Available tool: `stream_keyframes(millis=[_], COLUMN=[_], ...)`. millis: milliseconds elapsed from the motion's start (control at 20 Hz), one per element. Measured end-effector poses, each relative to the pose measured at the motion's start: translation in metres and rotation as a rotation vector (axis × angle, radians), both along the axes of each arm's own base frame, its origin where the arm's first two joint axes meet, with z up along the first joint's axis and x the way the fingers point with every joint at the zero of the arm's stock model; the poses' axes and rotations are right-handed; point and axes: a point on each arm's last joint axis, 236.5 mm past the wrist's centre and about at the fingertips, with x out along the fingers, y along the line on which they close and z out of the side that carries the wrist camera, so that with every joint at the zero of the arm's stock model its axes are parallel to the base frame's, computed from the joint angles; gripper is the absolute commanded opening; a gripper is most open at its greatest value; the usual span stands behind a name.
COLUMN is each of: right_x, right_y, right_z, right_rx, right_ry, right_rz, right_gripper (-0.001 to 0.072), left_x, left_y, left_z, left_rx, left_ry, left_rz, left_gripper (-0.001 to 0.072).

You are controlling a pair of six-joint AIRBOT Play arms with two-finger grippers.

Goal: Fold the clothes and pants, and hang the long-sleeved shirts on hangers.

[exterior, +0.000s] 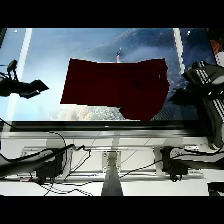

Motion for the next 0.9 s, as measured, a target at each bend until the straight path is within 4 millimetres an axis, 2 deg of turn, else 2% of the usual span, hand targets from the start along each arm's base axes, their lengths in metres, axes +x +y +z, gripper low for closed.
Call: stream_keyframes(millis=[200, 250, 300, 400, 450, 500, 550, 600, 800, 850, 900], right_x=[-0.014, -0.013, -0.011, -0.008, -0.006, -0.005, -0.004, -0.003, -0.002, 0.0, 0.001], right_y=[0.042, 0.049, 0.054, 0.057, 0.058, 0.059, 0.061, 0.063, 0.058, 0.053, 0.048], right_z=[-0.03, -0.032, -0.034, -0.038, -0.039, -0.039, -0.038, -0.037, -0.037, -0.037, -0.036], right_rx=[0.114, 0.131, 0.142, 0.142, 0.141, 0.143, 0.149, 0.161, 0.131, 0.111, 0.088], right_ry=[-0.005, -0.02, -0.034, -0.057, -0.071, -0.078, -0.084, -0.089, -0.103, -0.104, -0.101], right_rz=[-0.12, -0.137, -0.153, -0.168, -0.174, -0.175, -0.176, -0.178, -0.15, -0.138, -0.121], right_gripper=[0.0362, 0.0332, 0.024, 0.0217, 0.0233, 0.0329, 0.0482, 0.0547, 0.0547, 0.0547, 0.0546], left_x=[-0.028, -0.033, -0.037, -0.04, -0.04, -0.04, -0.04, -0.04, -0.039, -0.039, -0.039], left_y=[-0.01, -0.013, -0.015, -0.02, -0.024, -0.029, -0.033, -0.036, -0.049, -0.054, -0.059], left_z=[-0.029, -0.034, -0.04, -0.048, -0.05, -0.052, -0.054, -0.055, -0.062, -0.064, -0.066], left_rx=[-0.049, -0.062, -0.072, -0.103, -0.125, -0.151, -0.173, -0.186, -0.221, -0.231, -0.237], left_ry=[0.105, 0.126, 0.145, 0.171, 0.175, 0.183, 0.189, 0.193, 0.212, 0.218, 0.225], left_rz=[-0.023, -0.025, -0.027, -0.024, -0.019, -0.015, -0.013, -0.015, -0.031, -0.038, -0.049], left_gripper=[0.068, 0.0681, 0.068, 0.0681, 0.068, 0.068, 0.0681, 0.0681, 0.0679, 0.0648, 0.0566])
